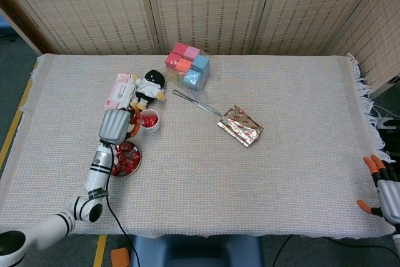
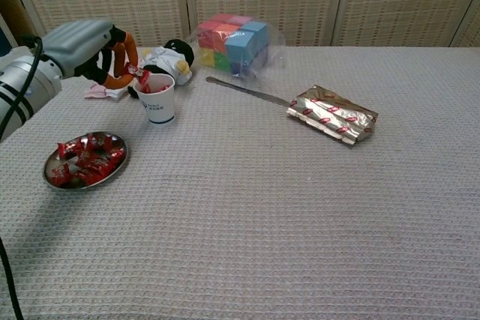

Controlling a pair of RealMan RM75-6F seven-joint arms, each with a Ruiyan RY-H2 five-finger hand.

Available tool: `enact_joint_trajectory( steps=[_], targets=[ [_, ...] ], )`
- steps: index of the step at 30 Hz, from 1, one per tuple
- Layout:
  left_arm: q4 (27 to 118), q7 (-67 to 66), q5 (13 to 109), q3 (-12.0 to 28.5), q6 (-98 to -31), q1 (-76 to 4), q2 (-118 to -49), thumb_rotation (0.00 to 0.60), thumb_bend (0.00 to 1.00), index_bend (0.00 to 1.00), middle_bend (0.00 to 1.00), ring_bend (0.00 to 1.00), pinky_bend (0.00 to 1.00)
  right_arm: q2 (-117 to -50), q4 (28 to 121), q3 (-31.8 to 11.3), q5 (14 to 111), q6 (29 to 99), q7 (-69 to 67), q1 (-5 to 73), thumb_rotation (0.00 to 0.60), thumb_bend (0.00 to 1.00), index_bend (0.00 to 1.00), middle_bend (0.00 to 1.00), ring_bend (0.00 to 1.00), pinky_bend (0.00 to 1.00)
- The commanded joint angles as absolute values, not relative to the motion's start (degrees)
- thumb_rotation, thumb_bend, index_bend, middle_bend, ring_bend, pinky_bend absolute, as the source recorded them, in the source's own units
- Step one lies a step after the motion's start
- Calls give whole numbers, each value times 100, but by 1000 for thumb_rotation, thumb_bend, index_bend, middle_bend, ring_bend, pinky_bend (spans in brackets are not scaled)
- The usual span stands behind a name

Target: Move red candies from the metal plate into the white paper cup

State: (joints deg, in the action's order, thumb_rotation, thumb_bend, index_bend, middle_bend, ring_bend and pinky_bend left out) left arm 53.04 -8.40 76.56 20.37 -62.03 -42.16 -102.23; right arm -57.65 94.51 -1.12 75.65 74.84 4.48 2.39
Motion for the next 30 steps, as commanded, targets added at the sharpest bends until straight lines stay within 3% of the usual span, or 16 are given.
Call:
enact_joint_trajectory(
  steps=[1, 7, 11, 16, 19, 23, 30],
  targets=[
    [4840, -833, 7527, 2086, -5988, -4521, -10507, 600, 385, 561, 594, 591, 968, -5782, 9438, -130, 7507, 7454, 485, 252, 600, 90, 0, 0, 0, 203],
    [4349, -846, 7445, 2012, -5851, -4737, -10751, 600, 385, 436, 533, 556, 886, -5801, 9440, -144, 7437, 7414, 549, 274, 600, 90, 0, 0, 0, 204],
    [4270, -863, 7461, 1934, -5918, -4755, -10752, 600, 386, 274, 429, 463, 787, -5794, 9447, -146, 7440, 7430, 532, 267, 600, 90, 0, 0, 0, 204],
    [4569, -887, 7472, 1811, -6030, -4637, -10576, 600, 386, 144, 316, 364, 759, -5778, 9476, -122, 7516, 7488, 513, 243, 600, 90, 0, 0, 0, 204],
    [5055, -860, 7564, 1671, -6323, -4401, -10347, 600, 386, 139, 292, 343, 771, -5747, 9509, -106, 7585, 7561, 467, 209, 600, 90, 0, 0, 0, 204],
    [6019, -808, 7819, 1190, -6929, -3743, -9871, 600, 386, 139, 283, 330, 804, -5713, 9525, -90, 7683, 7690, 400, 149, 600, 90, 0, 0, 0, 204],
    [7170, -866, 7876, 417, -7287, -2813, -9193, 600, 372, 140, 276, 329, 822, -5681, 9542, -27, 7864, 7714, 330, 139, 600, 90, 0, 0, 0, 204]
  ],
)
